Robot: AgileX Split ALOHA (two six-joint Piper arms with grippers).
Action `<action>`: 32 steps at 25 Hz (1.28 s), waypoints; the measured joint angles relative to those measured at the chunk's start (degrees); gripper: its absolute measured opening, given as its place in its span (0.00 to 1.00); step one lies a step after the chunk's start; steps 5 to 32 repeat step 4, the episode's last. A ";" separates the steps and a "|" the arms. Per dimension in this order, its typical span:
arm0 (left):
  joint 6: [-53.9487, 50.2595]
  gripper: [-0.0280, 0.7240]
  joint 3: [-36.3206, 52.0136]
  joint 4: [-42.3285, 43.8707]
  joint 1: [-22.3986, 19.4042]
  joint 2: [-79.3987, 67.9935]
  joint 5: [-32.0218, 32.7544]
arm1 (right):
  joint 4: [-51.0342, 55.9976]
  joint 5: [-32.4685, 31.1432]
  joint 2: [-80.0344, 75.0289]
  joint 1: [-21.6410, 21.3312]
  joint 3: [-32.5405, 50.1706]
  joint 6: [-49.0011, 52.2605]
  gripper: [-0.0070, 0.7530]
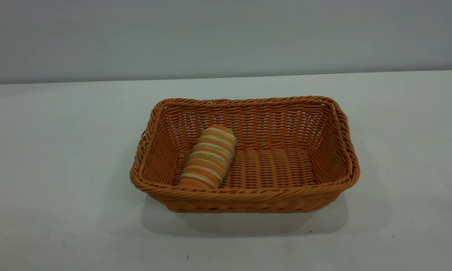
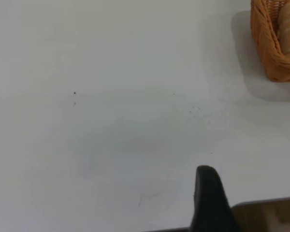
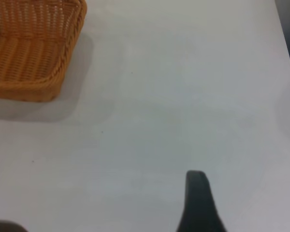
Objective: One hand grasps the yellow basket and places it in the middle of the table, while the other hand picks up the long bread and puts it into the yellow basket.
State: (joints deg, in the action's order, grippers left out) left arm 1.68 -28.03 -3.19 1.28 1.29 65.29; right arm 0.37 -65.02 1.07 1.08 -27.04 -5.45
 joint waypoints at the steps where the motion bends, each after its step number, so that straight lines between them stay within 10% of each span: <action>1: 0.00 0.69 0.00 0.00 0.00 0.00 0.00 | 0.00 0.00 0.00 0.00 0.00 0.00 0.74; 32: 0.00 0.69 0.00 0.00 0.00 0.00 0.00 | 0.00 0.00 0.00 0.00 0.00 0.00 0.74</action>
